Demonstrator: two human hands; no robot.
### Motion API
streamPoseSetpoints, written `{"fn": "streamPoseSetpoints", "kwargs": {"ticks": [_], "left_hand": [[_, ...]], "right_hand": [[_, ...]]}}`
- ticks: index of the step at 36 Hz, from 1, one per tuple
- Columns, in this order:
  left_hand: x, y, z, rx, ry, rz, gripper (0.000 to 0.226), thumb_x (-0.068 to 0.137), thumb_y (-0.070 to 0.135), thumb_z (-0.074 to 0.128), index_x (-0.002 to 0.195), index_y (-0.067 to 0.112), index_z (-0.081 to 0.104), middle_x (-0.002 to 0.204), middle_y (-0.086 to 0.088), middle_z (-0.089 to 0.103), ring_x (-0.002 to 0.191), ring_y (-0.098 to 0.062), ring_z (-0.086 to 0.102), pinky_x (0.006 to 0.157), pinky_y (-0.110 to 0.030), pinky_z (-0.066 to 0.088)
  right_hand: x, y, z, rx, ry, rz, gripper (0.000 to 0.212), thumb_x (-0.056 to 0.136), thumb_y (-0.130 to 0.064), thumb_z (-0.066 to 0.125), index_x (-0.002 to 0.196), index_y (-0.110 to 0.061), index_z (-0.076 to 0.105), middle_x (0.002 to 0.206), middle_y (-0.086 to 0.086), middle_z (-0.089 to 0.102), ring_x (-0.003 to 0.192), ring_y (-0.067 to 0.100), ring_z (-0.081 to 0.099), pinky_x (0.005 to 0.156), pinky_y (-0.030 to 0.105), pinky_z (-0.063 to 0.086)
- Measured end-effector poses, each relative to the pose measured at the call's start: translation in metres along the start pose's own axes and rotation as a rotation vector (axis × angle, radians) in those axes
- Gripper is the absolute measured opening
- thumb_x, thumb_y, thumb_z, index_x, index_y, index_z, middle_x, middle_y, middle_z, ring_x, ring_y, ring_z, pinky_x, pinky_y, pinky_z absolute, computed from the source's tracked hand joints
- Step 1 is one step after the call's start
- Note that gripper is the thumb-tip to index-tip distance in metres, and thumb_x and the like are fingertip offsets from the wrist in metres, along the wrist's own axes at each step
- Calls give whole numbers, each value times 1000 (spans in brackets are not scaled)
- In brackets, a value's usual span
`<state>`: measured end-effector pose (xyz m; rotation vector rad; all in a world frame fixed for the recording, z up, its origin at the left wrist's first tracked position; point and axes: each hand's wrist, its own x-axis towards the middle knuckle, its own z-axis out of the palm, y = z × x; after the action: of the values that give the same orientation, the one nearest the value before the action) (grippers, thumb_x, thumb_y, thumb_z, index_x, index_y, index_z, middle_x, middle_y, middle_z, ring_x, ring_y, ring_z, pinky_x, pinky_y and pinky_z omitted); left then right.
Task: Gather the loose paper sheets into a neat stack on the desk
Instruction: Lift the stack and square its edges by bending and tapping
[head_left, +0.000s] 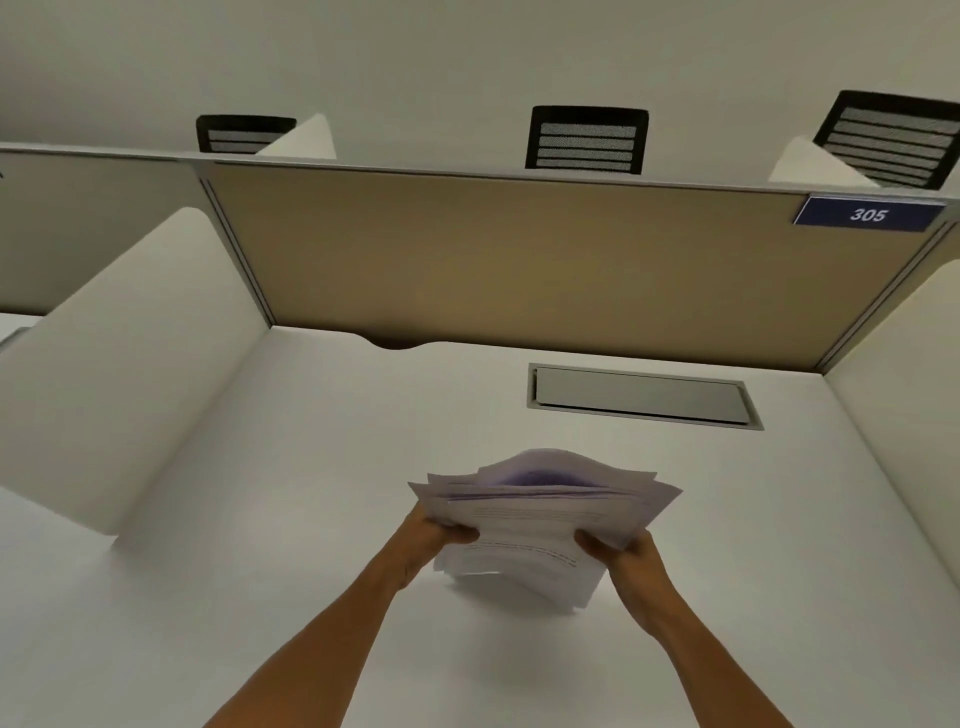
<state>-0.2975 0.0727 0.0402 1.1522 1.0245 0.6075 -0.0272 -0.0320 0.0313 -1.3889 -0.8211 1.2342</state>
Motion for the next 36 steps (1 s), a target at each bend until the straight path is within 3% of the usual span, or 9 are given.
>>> {"fn": "streamPoseSetpoints", "kwargs": {"ticks": [7,11,15,21,26,31,36], "left_hand": [[-5,-4,3,68,41,75,56,73,10,86,115,42,68,110,12,74,103,-5,68,76,-18,58],[-6,0,2,120,118,82,40,80,23,81,102,54,70,105,18,75,96,-1,70,73,-14,56],[-2,1,5,149,120,86,45,83,14,78,96,57,71,103,20,76,96,1,70,73,-14,57],[1,4,15,114,134,106,42,76,18,84,105,45,73,106,8,77,100,-9,71,77,-23,61],[4,10,15,60,147,136,54,64,32,89,115,26,72,109,-5,76,104,-23,71,88,-41,60],[0,9,8,95,155,115,49,59,36,90,105,33,76,105,0,78,99,-18,73,84,-35,61],[-7,9,6,123,205,137,35,60,36,88,92,46,77,99,9,79,91,-10,74,72,-23,61]], "right_hand": [[0,3,-16,-17,-43,12,56,70,-31,89,123,-29,69,118,4,75,108,19,70,83,32,60],[2,1,-20,-36,-41,20,58,66,-38,91,119,-27,72,114,4,77,107,20,71,85,31,57],[4,1,-15,-14,-42,46,54,65,-38,88,117,-31,73,113,3,77,106,19,72,80,29,58],[6,-1,-1,-12,-104,32,52,73,-31,86,123,-28,71,118,4,75,111,21,70,89,37,58],[10,-9,5,-5,-88,32,52,74,-33,87,122,-26,70,115,5,75,106,21,72,79,29,60],[9,-13,1,-49,-110,62,53,67,-41,90,115,-25,75,111,6,77,103,24,73,78,28,59],[4,-13,-5,-100,-95,62,51,61,-42,89,110,-35,76,109,-1,78,98,16,74,76,29,61]]}}
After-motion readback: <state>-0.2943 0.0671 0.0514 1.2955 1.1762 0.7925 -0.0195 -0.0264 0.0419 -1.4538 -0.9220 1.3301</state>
